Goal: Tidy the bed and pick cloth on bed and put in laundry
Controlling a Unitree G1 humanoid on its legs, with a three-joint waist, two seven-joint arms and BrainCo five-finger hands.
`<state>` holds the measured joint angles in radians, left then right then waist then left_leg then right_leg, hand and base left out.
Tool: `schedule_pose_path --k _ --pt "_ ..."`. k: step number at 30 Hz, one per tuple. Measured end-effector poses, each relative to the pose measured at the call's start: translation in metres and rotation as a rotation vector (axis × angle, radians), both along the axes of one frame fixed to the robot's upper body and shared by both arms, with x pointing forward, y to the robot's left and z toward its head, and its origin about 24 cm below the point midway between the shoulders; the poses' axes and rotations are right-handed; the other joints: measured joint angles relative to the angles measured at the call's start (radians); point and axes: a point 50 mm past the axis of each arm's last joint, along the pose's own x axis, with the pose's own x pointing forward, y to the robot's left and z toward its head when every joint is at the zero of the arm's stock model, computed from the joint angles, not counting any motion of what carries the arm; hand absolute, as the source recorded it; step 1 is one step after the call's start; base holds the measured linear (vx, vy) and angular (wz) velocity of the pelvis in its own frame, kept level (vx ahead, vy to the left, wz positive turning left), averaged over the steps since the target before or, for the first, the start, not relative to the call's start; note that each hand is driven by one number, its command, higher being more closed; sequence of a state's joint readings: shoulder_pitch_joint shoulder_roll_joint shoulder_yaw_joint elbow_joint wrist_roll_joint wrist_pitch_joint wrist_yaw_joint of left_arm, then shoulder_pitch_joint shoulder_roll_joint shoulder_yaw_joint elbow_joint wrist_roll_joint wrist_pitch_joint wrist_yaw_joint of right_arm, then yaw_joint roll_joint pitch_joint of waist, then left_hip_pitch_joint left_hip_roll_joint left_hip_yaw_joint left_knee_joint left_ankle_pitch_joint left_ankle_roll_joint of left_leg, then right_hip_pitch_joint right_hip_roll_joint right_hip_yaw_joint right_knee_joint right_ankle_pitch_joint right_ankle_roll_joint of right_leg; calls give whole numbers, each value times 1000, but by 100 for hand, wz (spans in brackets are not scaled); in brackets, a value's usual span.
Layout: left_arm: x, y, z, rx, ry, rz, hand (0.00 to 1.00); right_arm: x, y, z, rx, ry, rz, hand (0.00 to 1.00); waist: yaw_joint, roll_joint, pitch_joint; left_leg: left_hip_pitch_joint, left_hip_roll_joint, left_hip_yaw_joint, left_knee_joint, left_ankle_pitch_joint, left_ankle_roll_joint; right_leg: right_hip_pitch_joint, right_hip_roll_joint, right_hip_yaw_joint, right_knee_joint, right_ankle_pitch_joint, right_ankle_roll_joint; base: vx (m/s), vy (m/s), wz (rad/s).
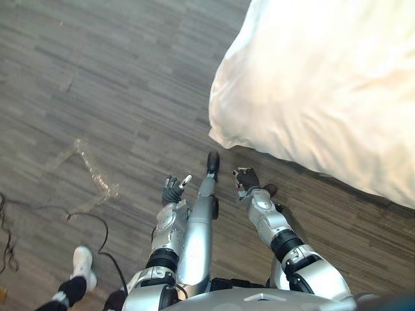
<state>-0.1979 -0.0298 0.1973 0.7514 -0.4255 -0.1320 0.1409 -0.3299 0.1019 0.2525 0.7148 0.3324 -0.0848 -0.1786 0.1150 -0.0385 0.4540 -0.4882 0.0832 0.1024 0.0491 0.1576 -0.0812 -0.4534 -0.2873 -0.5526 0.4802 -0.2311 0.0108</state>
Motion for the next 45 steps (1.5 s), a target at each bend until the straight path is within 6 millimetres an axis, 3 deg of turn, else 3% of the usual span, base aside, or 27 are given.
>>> schedule_pose_path --k 4,6,9,14,18,19,21,22,24,26,29,31,33,36,42,45 --pt "-22 7 -21 15 119 -10 0 -35 -30 -8 109 -20 -85 100 -39 -36 -22 98 21 36 -13 -21 1 101 44 28 -85 28 13 45 -28 -35" --pt "-42 22 -35 63 202 -29 0 -68 -46 -23 156 38 -138 100 -60 -66 -67 142 31 60 -17 -41 -2 140 69 56 -134 44 18 98 -22 -38" --pt "-68 41 -49 110 315 -45 0 -91 -62 -27 184 43 -139 100 -73 -78 -117 205 43 96 -52 -43 -3 196 108 96 -217 85 27 115 -15 -47" --pt "-112 58 -68 126 470 -54 0 -84 -61 7 328 -122 -61 100 -87 -69 -178 280 44 141 -87 -43 -3 262 136 138 -308 129 38 35 17 -31" --pt "-130 68 -74 159 540 -69 0 -68 -33 38 488 -242 83 100 -85 -64 -195 297 46 139 -105 -42 -3 269 144 148 -322 137 35 -33 16 -5" --pt "-132 68 -74 163 549 -74 0 -57 -15 55 563 -295 182 100 -79 -57 -193 296 43 139 -115 -41 -3 260 143 155 -320 140 35 -86 34 -8" --pt "-132 68 -75 162 550 -76 0 -48 -3 69 596 -334 241 100 -74 -49 -189 294 40 140 -119 -37 0 253 141 158 -317 143 35 -70 32 -4" --pt "-131 66 -75 157 552 -87 0 -31 13 93 618 -404 329 100 -69 -31 -177 292 38 139 -119 -33 4 247 135 159 -306 146 36 -53 26 1" --pt "-128 62 -75 151 540 -91 0 -16 25 115 619 -470 394 100 -65 -7 -162 283 35 138 -118 -28 9 227 127 161 -293 147 36 -81 28 2" --pt "-117 56 -73 141 506 -98 0 4 37 151 600 -584 451 100 -52 32 -136 241 26 139 -114 -10 20 176 112 170 -258 148 35 -68 38 1" --pt "-99 47 -67 118 441 -93 0 30 35 179 560 -656 423 100 -40 81 -78 195 17 141 -87 -2 28 117 90 183 -206 148 34 -56 30 2" --pt "-91 43 -64 99 399 -79 0 45 23 184 542 -660 330 100 -34 98 -59 157 10 146 -61 -4 27 69 70 192 -162 138 30 -54 18 -4" --pt "-76 36 -57 81 337 -74 0 58 -2 183 527 -656 190 100 -18 101 -31 112 5 175 -25 -18 30 -7 49 227 -99 120 31 -65 -9 -21" --pt "-58 24 -47 57 256 -73 0 66 -30 181 465 -678 83 100 -34 114 -11 59 6 201 -3 -27 35 -82 37 244 -60 113 26 -67 -18 -15" --pt "-43 9 -38 10 177 -66 0 65 -40 183 545 -713 3 100 -60 125 -5 12 14 257 33 -42 48 -154 39 293 -47 116 34 -18 -12 -21" --pt "-43 11 -38 -12 172 -24 0 57 -49 170 631 -709 -83 100 -67 113 -1 10 20 276 64 -66 58 -144 42 304 -66 126 42 50 12 -13"
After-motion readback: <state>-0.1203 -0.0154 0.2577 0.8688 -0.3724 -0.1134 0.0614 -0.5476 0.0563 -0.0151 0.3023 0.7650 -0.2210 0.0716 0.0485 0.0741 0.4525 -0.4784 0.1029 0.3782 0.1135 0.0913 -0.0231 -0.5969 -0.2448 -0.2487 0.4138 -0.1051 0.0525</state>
